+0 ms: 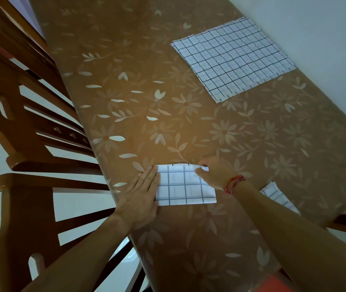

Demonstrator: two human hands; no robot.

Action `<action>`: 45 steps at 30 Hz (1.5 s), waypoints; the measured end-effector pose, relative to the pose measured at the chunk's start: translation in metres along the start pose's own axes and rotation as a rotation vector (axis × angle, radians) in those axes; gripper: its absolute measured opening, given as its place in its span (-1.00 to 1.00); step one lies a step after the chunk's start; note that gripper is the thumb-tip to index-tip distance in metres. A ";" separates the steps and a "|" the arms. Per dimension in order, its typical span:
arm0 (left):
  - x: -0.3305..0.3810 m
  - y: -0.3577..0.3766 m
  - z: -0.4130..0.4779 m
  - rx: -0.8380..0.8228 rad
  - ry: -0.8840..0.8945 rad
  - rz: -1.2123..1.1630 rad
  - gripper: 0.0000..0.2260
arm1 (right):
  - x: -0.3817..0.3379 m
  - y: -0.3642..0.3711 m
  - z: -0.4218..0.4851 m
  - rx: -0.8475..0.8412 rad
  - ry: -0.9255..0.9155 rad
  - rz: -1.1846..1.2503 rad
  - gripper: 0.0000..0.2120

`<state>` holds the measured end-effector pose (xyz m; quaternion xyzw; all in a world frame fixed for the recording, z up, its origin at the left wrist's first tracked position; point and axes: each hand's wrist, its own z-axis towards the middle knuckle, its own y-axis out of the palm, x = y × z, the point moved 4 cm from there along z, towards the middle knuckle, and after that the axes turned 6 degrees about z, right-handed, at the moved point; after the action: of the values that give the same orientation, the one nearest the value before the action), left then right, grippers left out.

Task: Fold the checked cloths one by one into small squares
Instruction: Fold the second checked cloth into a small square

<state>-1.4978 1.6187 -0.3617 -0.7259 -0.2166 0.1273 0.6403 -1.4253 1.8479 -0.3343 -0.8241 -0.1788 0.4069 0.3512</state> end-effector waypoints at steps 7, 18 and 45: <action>0.019 -0.012 0.002 0.079 0.007 -0.156 -0.35 | 0.024 0.003 -0.024 0.122 0.148 0.301 -0.66; 0.062 0.005 -0.018 0.099 0.114 -0.181 -0.44 | 0.047 0.046 -0.086 0.180 0.723 1.261 -0.95; 0.076 0.003 -0.052 0.222 0.078 -0.140 -0.52 | 0.048 0.049 -0.140 0.263 -0.470 -0.131 -0.51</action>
<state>-1.4065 1.6092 -0.3498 -0.6381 -0.2260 0.0771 0.7320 -1.2842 1.7809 -0.3364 -0.6412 -0.2541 0.5830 0.4296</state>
